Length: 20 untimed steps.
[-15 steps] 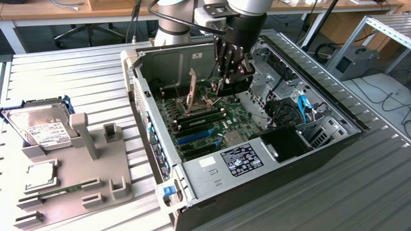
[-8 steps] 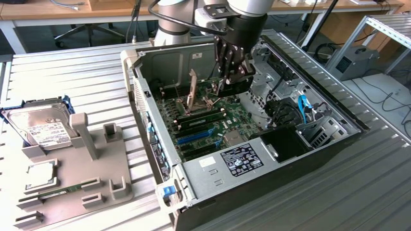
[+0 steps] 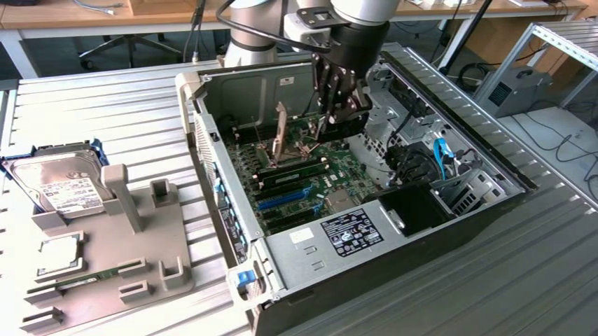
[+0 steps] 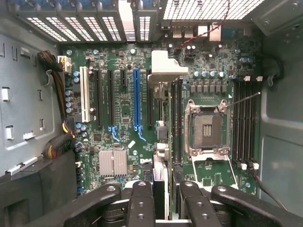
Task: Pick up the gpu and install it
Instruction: 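Insert the gpu into the slot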
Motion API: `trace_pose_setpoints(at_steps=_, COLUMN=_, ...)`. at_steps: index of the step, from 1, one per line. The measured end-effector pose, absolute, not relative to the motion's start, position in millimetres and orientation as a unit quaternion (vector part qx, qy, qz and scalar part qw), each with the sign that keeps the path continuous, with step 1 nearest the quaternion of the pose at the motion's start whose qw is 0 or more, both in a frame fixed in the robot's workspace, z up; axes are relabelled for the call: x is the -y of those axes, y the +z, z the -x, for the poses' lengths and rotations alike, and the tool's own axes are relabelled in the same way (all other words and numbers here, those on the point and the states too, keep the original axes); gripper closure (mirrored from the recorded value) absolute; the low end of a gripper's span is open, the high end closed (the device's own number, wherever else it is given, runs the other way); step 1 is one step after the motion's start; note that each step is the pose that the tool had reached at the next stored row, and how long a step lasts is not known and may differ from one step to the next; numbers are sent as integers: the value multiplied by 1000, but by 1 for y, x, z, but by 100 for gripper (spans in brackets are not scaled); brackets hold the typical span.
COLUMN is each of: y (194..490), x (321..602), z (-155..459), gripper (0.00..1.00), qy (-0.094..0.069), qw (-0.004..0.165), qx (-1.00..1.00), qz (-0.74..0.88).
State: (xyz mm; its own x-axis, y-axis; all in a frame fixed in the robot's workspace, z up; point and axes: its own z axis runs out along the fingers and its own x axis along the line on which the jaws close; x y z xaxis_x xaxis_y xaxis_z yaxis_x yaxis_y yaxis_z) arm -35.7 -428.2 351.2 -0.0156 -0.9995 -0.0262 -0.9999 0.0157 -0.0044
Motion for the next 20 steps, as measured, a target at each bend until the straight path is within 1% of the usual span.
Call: trace_pose_setpoints(at_steps=20, y=344, x=433, z=36, gripper=74, qy=7, qw=11, qx=-713, qz=701)
